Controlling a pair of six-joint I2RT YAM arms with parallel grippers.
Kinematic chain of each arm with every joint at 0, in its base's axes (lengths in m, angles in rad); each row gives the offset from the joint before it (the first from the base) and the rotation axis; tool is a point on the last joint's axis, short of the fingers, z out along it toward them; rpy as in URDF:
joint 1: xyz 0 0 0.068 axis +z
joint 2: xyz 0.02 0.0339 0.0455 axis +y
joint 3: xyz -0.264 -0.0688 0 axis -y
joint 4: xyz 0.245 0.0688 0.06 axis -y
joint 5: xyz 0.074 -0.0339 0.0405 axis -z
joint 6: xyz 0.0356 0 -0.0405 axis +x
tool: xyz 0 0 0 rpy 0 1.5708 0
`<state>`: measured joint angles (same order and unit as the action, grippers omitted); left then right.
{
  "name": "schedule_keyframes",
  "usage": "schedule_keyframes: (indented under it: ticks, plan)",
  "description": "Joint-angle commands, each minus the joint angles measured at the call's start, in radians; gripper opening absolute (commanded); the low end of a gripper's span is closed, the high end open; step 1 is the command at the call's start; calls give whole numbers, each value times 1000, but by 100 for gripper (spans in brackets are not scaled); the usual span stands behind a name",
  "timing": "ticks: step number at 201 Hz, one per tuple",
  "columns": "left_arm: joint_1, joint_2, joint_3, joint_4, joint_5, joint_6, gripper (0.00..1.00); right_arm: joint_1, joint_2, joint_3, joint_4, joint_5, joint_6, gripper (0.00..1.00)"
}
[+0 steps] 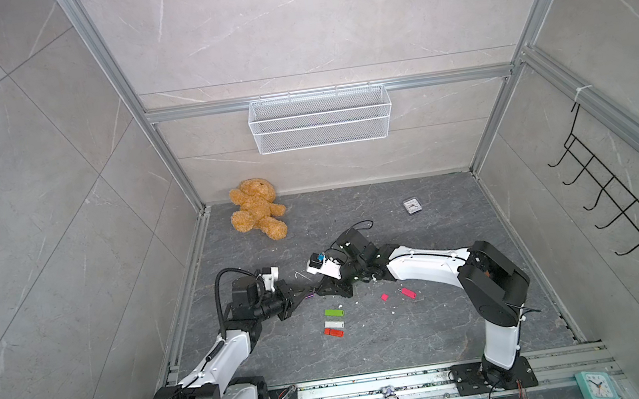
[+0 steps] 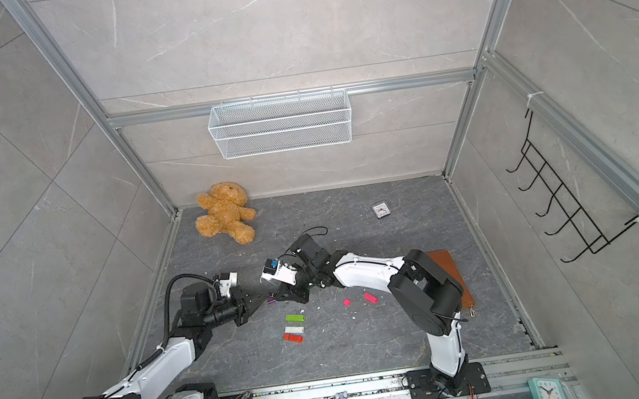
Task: Close the usb drive cover
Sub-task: Close the cover of the USB drive.
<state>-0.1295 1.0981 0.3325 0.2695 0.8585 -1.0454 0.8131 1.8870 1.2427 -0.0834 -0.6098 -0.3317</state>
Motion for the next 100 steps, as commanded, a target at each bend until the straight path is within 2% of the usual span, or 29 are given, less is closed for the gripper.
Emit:
schedule_keyframes:
  ticks: [1,50,100]
  plan:
    - [-15,-12,-2,-19,73,4,0,3,-4,15,61,45,25,12]
    - [-21,7,10,-27,66,11,0,2,-14,2,91,-12,7,12]
    - [-59,36,19,-28,50,21,0,2,4,47,103,-17,9,12]
